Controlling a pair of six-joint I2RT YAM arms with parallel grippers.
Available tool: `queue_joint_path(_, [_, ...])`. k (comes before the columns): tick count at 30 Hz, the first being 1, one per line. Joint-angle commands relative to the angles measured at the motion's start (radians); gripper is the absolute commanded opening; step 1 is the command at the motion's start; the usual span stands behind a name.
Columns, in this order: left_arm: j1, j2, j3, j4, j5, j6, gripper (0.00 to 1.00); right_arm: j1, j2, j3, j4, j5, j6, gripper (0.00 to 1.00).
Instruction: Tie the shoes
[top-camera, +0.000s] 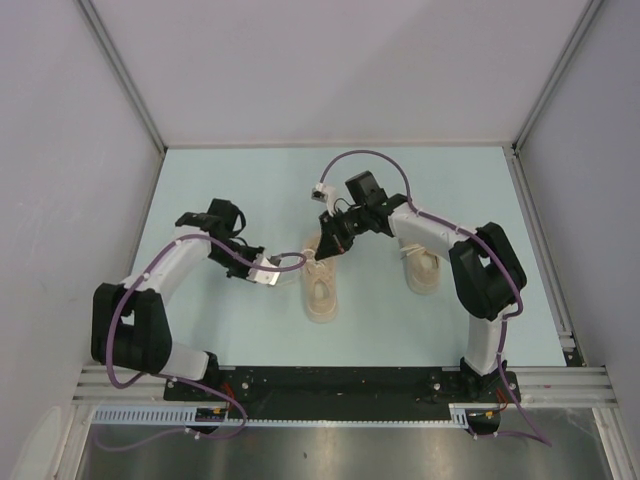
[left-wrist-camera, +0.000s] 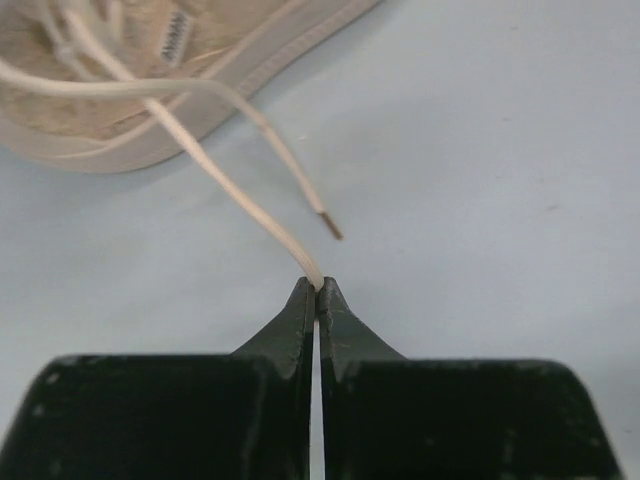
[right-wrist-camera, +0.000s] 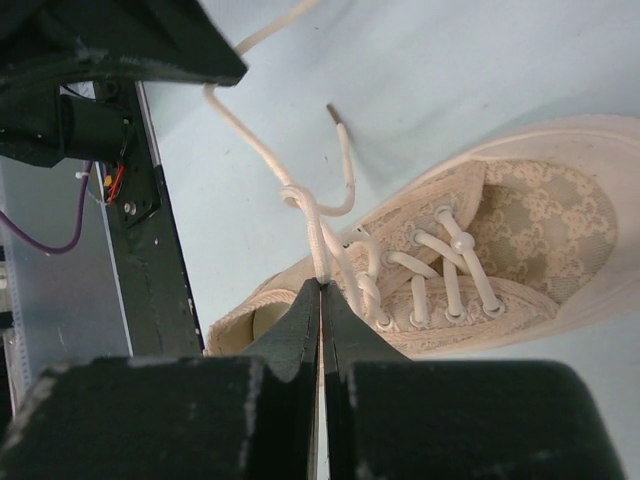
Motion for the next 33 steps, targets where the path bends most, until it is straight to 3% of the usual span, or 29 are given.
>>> queue_joint_path(1, [-0.01,-0.041,-0.03,-0.153,0.016,0.01,0.0,-0.024,0.006,0.016,0.042,-0.004,0.039,0.0])
queue_joint_path(7, [-0.146,-0.097,-0.029,-0.12,0.093,-0.146,0.0,-0.026,0.016,0.016,0.056,-0.017,0.044,0.0])
queue_joint_path(14, [-0.408,-0.025,0.072,0.075,0.211,-0.545,0.0,-0.025,0.019,0.016,0.06,-0.029,0.044,0.0])
queue_joint_path(17, [-0.465,0.051,0.109,0.194,0.265,-0.711,0.0,-0.025,0.016,0.016,0.06,-0.038,0.044,0.0])
queue_joint_path(21, [-0.51,0.103,0.119,0.511,0.285,-0.942,0.0,-0.026,0.007,0.016,0.054,-0.059,0.044,0.0])
queue_joint_path(28, [-0.539,0.222,0.123,0.808,0.245,-1.249,0.0,-0.025,0.012,0.016,0.054,-0.092,0.034,0.0])
queue_joint_path(33, [-0.551,0.262,0.073,0.981,0.227,-1.352,0.0,-0.025,0.024,0.016,0.06,-0.105,0.039,0.0])
